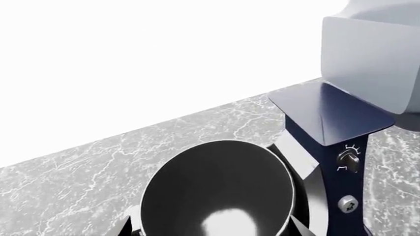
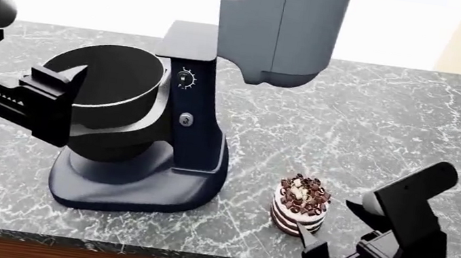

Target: Place the cake in the stand mixer bowl.

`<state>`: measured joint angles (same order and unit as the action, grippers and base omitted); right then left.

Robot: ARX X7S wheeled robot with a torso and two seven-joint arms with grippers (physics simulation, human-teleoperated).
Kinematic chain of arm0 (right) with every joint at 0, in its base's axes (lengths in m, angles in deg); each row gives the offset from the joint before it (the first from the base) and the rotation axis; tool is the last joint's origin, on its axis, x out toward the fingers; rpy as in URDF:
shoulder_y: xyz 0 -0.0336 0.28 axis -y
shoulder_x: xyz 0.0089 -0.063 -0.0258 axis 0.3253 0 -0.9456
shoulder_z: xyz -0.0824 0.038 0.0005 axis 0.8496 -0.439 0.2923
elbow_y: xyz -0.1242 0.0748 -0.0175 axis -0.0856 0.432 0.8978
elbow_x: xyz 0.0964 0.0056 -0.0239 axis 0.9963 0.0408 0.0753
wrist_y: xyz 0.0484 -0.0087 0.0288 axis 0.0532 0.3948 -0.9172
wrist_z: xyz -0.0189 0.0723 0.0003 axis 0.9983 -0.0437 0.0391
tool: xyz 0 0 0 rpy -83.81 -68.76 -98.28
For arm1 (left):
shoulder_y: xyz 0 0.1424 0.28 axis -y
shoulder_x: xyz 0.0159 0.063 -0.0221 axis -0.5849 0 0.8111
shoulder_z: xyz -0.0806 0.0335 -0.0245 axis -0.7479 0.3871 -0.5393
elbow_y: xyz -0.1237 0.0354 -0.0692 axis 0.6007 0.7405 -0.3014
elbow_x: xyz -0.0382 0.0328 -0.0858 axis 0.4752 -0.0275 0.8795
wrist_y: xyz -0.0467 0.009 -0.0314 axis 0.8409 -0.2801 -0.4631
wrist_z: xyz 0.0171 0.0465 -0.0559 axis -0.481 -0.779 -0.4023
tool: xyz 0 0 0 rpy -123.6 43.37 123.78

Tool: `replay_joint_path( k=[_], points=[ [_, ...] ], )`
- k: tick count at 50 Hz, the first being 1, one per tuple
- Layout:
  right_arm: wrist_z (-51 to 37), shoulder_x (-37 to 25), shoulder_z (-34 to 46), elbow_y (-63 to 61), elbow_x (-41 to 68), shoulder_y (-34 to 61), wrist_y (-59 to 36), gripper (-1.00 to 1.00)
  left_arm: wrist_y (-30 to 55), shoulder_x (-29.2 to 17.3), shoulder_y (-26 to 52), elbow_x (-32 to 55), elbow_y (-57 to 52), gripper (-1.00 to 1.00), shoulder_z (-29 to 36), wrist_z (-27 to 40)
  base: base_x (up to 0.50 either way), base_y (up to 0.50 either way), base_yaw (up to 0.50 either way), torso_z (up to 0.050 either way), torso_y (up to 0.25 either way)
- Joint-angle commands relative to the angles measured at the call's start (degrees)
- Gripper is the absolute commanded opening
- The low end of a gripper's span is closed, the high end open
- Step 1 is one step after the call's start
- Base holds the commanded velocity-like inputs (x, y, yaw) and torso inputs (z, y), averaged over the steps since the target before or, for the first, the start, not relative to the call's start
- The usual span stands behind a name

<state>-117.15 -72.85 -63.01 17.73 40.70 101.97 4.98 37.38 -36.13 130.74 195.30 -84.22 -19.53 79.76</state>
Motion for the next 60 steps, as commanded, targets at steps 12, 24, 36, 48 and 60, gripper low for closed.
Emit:
replay_joint_path(
  k=[12, 24, 36, 48, 60],
  points=[
    [5.9, 1.2, 2.8, 2.0, -8.1, -1.3, 2.4, 1.0, -0.4, 0.2, -1.1, -1.5, -0.3, 1.0, -0.1, -1.5, 0.0, 0.0, 0.0, 0.0, 0.0],
    [7.1, 1.6, 4.3, 2.5, -9.9, -1.7, 3.5, 1.0, -0.9, -0.1, -1.5, -1.8, -0.6, 1.0, -0.2, -2.1, 0.0, 0.0, 0.0, 0.0, 0.0],
    [8.6, 2.0, 6.2, 3.3, -12.0, -2.0, 4.5, 1.0, -0.9, -0.2, -1.9, -2.5, -0.7, 1.0, -0.3, -2.9, 0.0, 0.0, 0.0, 0.0, 0.0],
    [12.0, 3.1, 9.7, 5.2, -17.1, -2.3, 6.6, 1.0, -1.0, 0.0, -2.4, -3.4, -0.7, 1.0, -0.2, -3.7, 0.0, 0.0, 0.0, 0.0, 0.0],
    [13.0, 3.1, 10.9, 6.1, -18.5, -2.8, 7.7, 1.0, -1.4, -0.2, -2.4, -3.3, -0.9, 1.0, -0.1, -4.0, 0.0, 0.0, 0.0, 0.0, 0.0]
  ],
)
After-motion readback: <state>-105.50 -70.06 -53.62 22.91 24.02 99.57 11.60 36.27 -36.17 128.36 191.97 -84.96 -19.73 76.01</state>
